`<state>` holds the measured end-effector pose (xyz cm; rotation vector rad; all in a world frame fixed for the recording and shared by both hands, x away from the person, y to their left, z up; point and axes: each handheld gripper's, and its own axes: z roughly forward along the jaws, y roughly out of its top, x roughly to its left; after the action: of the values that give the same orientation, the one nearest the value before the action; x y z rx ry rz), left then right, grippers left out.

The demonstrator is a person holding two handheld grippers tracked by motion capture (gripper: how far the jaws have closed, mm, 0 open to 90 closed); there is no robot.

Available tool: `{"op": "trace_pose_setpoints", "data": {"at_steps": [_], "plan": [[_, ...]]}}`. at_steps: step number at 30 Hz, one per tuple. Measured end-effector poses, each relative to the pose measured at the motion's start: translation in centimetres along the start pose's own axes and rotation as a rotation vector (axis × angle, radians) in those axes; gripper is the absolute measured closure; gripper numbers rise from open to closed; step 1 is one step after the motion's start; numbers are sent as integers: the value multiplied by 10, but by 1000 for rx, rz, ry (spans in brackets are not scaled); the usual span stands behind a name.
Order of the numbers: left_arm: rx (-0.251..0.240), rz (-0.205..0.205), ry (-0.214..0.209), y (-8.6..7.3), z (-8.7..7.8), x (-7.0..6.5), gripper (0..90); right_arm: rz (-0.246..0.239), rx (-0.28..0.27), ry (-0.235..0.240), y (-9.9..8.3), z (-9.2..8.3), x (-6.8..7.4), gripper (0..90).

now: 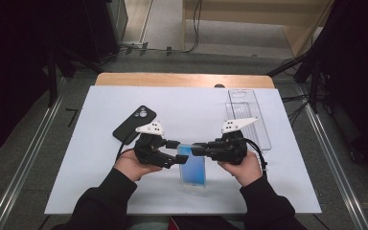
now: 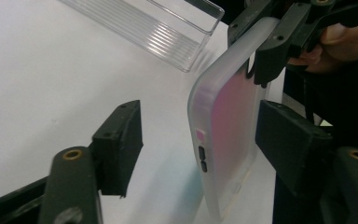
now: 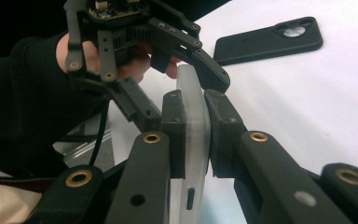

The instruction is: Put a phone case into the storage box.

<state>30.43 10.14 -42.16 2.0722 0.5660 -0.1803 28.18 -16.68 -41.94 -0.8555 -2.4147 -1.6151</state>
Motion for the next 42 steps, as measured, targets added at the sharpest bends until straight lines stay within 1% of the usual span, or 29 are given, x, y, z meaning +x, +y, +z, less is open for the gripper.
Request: {"op": "trace_pose_setpoints", "data": {"at_steps": [2,6,7,8,9,11,14,17,18,20,22,24,27,28,30,31,32,35,38,40,42], "plan": [[-3,3,-10,0,-1,-1,384,-11,0,7,0,1,1,768],[15,11,-25,1,-3,-3,476,-24,-6,36,0,1,1,767],[17,16,-33,2,-3,-3,514,-29,-7,41,0,1,1,768],[18,31,-36,2,-4,-4,540,-32,-9,48,0,1,2,768],[12,35,-45,2,-5,-5,591,-36,-11,57,1,1,2,768],[7,51,-62,3,-5,-5,644,-37,-15,67,1,1,2,768],[0,54,-97,2,-5,-4,727,-43,-19,81,1,1,3,768],[-7,62,-124,2,-6,-2,751,-59,-21,90,1,0,3,767],[-8,62,-143,2,-6,-1,762,-60,-23,96,0,0,2,767],[-15,44,-158,3,-8,1,781,-67,-30,103,0,-1,2,765],[-15,43,-167,4,-9,1,804,-75,-34,99,0,-1,2,755],[-11,43,-163,5,-9,0,811,-70,-32,99,1,-2,1,749],[-8,37,-173,6,-10,1,814,-66,-31,102,1,-2,2,746],[-7,36,-163,6,-11,1,814,-62,-32,99,1,-2,2,733],[-7,33,-147,6,-11,2,814,-50,-44,103,2,-2,3,628],[-4,28,-135,5,-12,3,813,-40,-61,94,2,-2,3,543],[-1,24,-124,5,-12,4,813,-43,-77,78,2,-2,4,502],[-6,5,-89,4,-14,7,813,-44,-95,45,2,-3,5,403],[-19,-9,-71,5,-17,9,812,-42,-100,22,2,-2,6,347],[-27,-23,-52,5,-18,9,812,-36,-107,13,1,-1,5,299],[-34,-45,-27,5,-20,11,811,-37,-99,5,0,0,4,264]]}}
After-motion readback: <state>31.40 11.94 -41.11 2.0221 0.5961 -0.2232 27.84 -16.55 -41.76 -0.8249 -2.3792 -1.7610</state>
